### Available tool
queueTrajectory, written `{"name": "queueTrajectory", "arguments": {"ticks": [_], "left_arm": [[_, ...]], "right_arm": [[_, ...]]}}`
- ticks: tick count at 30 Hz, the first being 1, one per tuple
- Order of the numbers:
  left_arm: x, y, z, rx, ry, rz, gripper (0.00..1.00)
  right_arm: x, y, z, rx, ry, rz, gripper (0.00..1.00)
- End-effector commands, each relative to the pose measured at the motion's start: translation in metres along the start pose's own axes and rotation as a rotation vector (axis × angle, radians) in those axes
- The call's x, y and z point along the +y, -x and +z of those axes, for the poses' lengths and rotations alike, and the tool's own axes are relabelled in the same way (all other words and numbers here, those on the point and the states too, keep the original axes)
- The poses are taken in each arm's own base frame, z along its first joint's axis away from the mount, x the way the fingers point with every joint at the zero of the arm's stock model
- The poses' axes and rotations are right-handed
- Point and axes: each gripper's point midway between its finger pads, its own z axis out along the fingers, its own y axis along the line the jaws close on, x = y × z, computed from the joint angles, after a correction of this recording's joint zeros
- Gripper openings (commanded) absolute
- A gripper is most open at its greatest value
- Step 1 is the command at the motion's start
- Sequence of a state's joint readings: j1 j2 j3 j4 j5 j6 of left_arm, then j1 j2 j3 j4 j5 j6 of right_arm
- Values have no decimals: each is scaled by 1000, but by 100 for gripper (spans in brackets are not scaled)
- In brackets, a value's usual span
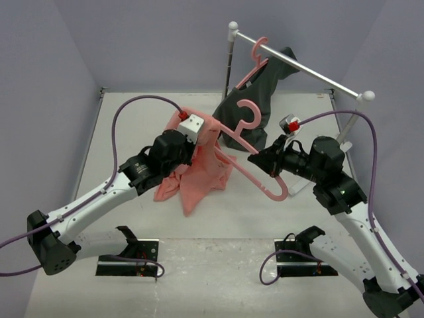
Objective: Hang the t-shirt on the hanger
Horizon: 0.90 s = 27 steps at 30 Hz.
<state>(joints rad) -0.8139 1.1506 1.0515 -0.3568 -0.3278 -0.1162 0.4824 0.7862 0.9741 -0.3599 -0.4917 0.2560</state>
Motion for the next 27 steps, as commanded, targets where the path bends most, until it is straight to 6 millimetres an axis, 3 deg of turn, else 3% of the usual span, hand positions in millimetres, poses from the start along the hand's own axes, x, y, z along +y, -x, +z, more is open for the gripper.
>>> {"name": "queueTrajectory", "arguments": {"ticks": [1,5,7,8,11,14,16,18,20,23,27], "left_arm": [[33,46,-18,-108,167,-38,0],[54,53,-43,-64,250,-16,0],[71,73,-63,-91,323,-25,0],[77,74,-70,-65,350,-4,0],[83,114,-97,-92,333,39,0],[83,124,-109,-43,286,181,0],[76,135,-118,-52,215,239,0],[72,142,-124,-72,175,258,0],[52,147,-130,-104,40,281,0],[28,142,-135,-108,-113,305,0],[24,125,-130,-35,-143,333,0]], "right_arm": [[10,20,-7,-55,22,-52,0],[9,5,-7,-17,44,-87,0],[12,-6,-8,-3,80,-108,0],[12,-17,-6,7,101,-101,0],[21,-34,-4,-25,198,-111,0],[35,-34,-6,-108,289,-145,0],[36,-46,-4,-124,330,-157,0],[35,-45,-3,-154,334,-166,0],[34,-39,1,-194,332,-151,0],[32,-30,7,-229,332,-148,0],[38,-18,10,-266,374,-151,0]]}}
